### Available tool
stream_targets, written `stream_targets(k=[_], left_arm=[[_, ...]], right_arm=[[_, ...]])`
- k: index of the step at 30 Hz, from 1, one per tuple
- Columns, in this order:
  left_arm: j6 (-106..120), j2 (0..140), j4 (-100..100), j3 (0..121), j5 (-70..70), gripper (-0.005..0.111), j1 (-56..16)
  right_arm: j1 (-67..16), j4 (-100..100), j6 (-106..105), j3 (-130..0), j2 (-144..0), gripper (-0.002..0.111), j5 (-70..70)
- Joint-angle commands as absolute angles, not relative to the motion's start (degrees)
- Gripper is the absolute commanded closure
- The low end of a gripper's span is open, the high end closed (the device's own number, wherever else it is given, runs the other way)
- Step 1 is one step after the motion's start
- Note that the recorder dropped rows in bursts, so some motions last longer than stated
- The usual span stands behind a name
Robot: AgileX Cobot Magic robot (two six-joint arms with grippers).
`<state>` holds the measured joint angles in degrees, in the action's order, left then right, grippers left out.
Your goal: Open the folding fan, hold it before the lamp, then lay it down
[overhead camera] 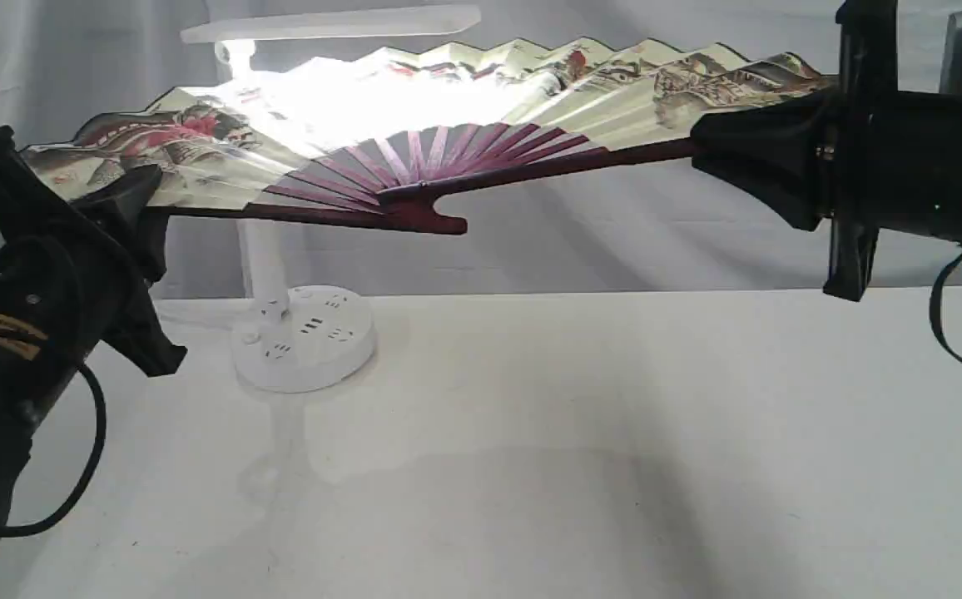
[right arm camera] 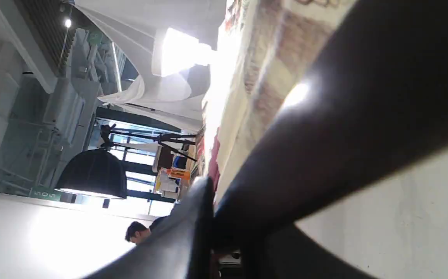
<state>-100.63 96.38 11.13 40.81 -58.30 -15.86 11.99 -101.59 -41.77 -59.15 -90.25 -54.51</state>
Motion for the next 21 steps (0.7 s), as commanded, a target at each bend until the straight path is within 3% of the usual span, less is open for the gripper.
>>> stream_targets(k=[1, 21], left_arm=[[-104.50, 95.20, 21.92, 41.35, -62.32, 0.107, -14.66], [-104.50, 95.20, 21.89, 37.43, -61.17, 0.107, -14.66]], right_arm=[[12.52, -99.95, -44.68, -58.76, -90.21, 0.108, -48.81], [12.52, -99.95, -44.30, -55.64, -90.21, 0.108, -48.83]])
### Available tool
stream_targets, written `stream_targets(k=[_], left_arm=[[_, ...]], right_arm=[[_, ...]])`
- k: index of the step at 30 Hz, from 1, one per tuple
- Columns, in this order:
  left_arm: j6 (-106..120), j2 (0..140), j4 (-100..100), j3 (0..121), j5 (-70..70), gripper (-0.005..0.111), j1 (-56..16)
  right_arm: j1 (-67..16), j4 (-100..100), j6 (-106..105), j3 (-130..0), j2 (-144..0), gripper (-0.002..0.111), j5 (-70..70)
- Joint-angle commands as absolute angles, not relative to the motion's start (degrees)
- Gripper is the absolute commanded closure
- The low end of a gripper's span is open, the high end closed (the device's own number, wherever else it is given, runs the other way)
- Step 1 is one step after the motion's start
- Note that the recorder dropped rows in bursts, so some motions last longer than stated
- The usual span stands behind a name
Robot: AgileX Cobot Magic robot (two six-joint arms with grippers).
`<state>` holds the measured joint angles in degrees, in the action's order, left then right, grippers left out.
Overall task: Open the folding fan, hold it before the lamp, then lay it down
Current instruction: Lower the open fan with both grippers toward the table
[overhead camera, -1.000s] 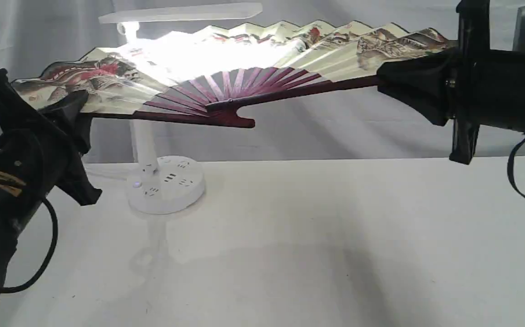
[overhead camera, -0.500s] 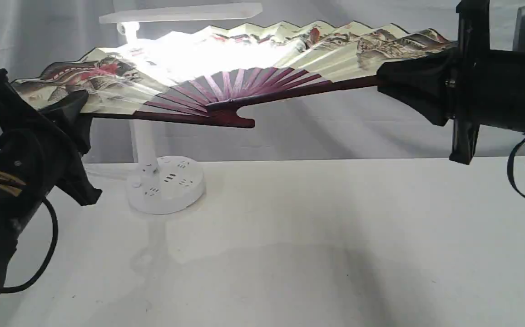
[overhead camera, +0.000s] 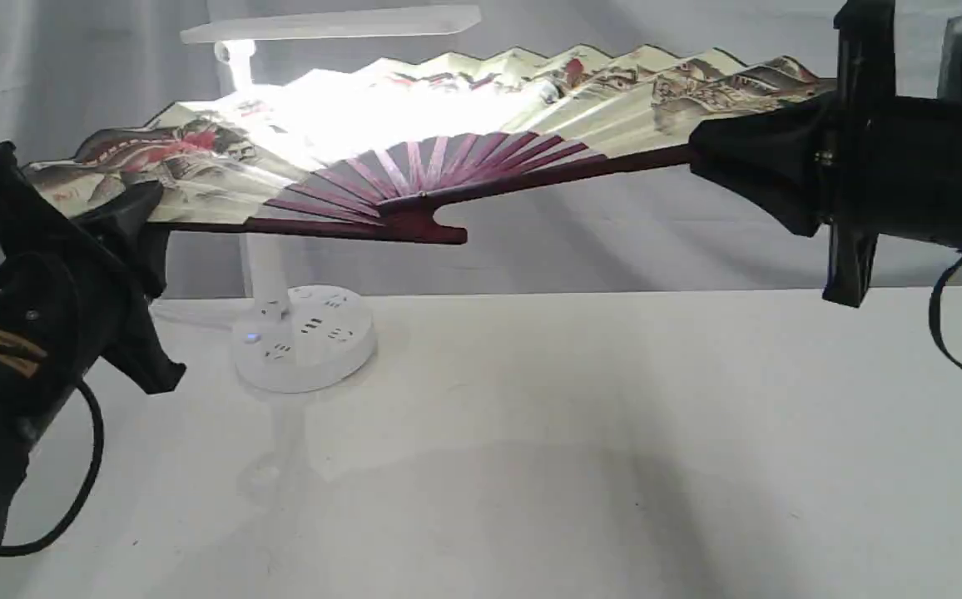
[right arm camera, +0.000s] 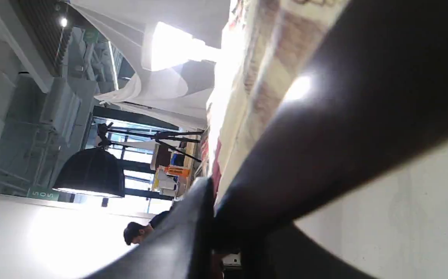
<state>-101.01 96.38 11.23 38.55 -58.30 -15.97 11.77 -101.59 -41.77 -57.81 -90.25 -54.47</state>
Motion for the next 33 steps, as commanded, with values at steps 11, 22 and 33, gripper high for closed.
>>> stream_targets(k=[11, 22, 33], left_arm=[[-99.77, 95.20, 18.48, 35.33, -55.69, 0.107, -16.34], [-98.59, 100.76, 22.35, 35.43, -54.76, 0.107, -23.35], [-100.42, 108.06, 30.29, 40.06, -55.83, 0.107, -30.63]], right_arm=[[12.82, -99.95, -47.80, -47.70, -90.43, 0.108, -48.44], [19.22, -99.95, -51.13, -40.37, -90.43, 0.108, -51.16], [24.82, -99.95, -52.96, -39.20, -90.43, 0.108, -51.21]])
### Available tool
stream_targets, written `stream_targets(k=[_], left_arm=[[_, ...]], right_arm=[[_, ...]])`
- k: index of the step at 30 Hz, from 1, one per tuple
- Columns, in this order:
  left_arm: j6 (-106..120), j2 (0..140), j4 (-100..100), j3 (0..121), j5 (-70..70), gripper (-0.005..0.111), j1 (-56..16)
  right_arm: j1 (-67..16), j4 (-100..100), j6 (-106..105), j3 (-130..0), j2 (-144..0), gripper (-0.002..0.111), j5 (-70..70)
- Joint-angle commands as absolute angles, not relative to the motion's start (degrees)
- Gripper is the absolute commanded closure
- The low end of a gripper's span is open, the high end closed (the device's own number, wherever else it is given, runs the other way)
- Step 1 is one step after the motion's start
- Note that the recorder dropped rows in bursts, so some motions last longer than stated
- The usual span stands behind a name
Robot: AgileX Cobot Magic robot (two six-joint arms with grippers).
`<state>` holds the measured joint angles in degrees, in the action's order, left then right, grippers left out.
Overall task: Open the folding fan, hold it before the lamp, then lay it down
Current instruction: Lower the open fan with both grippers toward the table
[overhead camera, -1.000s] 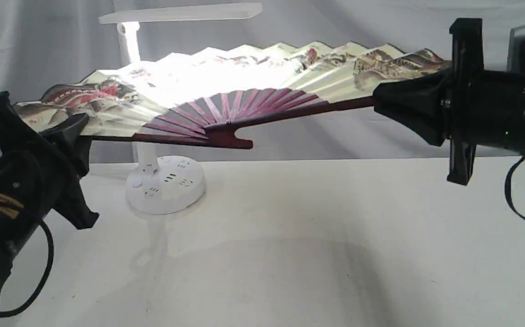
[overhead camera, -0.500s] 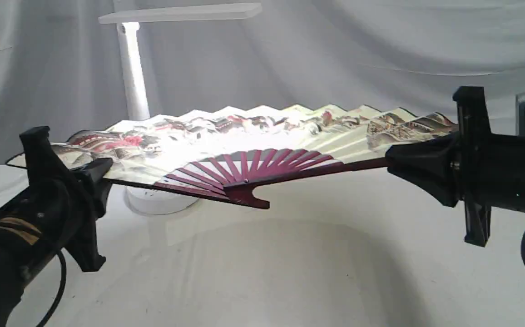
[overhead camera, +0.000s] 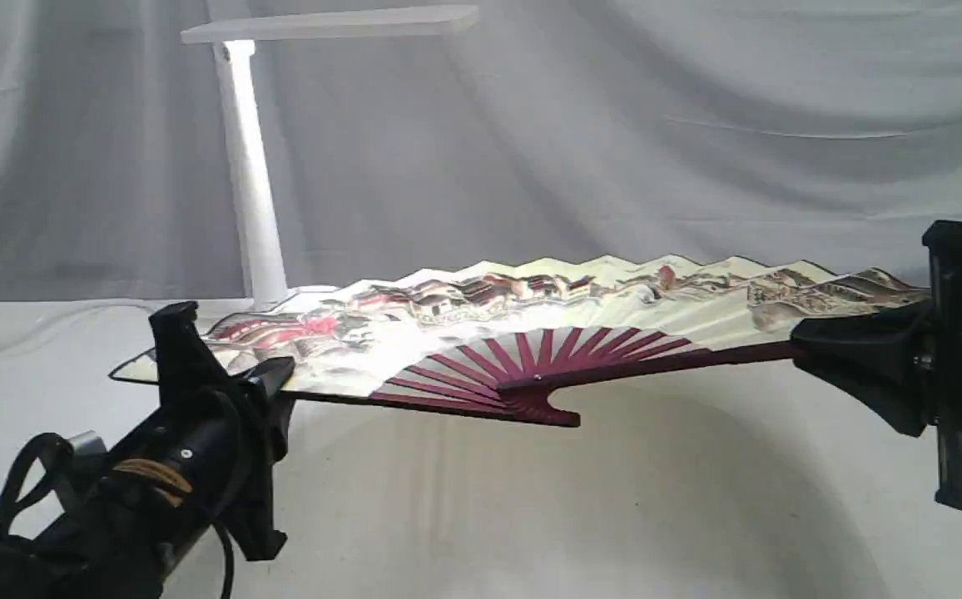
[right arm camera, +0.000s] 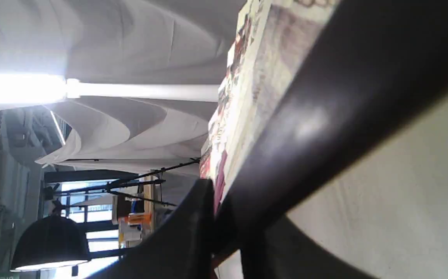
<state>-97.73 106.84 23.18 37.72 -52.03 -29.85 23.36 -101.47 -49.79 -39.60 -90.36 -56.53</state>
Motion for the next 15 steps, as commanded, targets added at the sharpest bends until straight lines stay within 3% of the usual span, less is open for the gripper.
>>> stream_targets(k=[1, 15], left_arm=[[-100.42, 108.81, 30.43, 41.15, -55.83, 0.107, -31.04], [-100.42, 116.99, 29.65, 52.80, -55.36, 0.107, -34.28]], right_arm=[[25.14, -99.95, -53.62, -39.20, -90.43, 0.108, -51.09], [30.80, -99.95, -54.20, -39.20, -94.72, 0.108, -50.57]])
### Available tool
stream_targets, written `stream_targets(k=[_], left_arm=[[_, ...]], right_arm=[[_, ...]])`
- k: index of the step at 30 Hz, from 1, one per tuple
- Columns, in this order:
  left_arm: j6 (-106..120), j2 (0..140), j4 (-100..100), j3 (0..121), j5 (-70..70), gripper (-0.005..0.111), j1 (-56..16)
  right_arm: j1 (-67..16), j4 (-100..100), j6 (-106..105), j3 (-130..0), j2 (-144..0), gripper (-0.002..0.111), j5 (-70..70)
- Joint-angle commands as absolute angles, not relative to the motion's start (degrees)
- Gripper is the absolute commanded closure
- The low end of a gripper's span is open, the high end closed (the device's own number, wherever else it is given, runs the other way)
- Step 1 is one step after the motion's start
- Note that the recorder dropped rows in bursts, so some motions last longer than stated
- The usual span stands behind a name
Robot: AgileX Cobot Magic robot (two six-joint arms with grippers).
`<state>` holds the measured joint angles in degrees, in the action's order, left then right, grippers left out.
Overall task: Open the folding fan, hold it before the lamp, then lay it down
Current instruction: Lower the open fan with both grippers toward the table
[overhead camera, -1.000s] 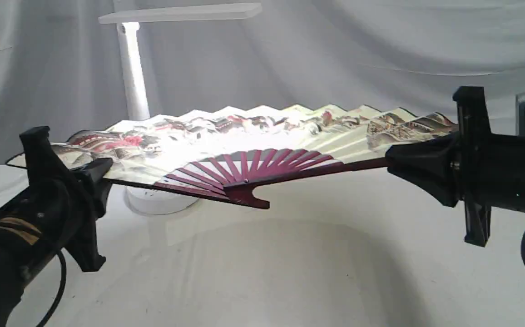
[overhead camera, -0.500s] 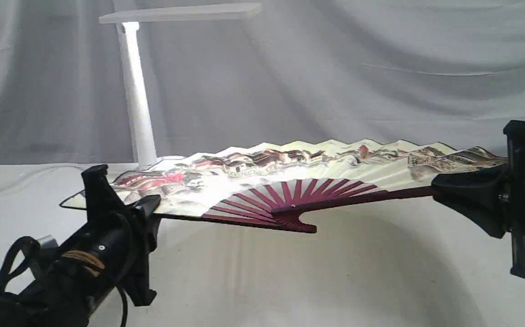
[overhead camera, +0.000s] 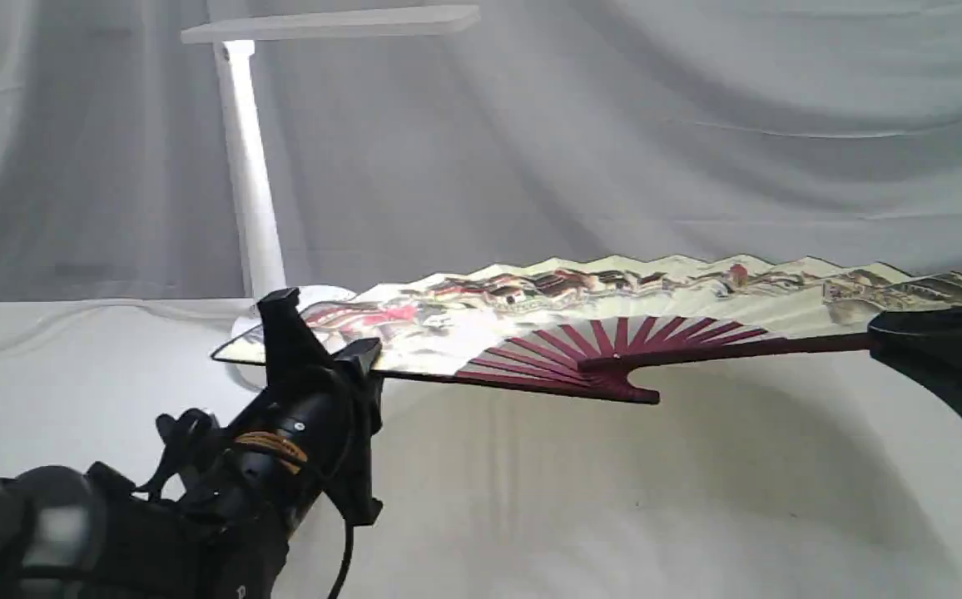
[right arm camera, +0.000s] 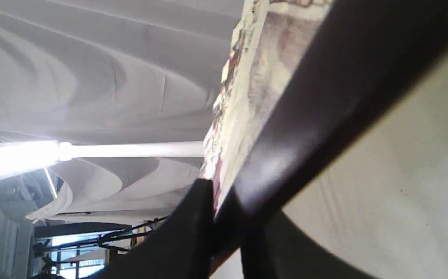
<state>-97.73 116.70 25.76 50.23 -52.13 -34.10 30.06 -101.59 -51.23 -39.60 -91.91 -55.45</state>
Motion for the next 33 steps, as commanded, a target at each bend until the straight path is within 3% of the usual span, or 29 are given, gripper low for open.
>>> stream_targets(k=[1, 8, 33], left_arm=[[-100.42, 117.36, 29.40, 53.41, -55.19, 0.107, -34.28], [-98.36, 119.32, 29.19, 57.08, -47.81, 0.107, -34.28], [-98.27, 126.58, 25.12, 63.91, -46.02, 0.107, -34.28]], right_arm=[[30.80, -99.95, -54.81, -39.20, -95.68, 0.108, -50.57], [30.80, -99.95, -58.30, -39.46, -101.00, 0.108, -47.61], [30.80, -99.95, -58.82, -47.46, -109.07, 0.108, -45.57]])
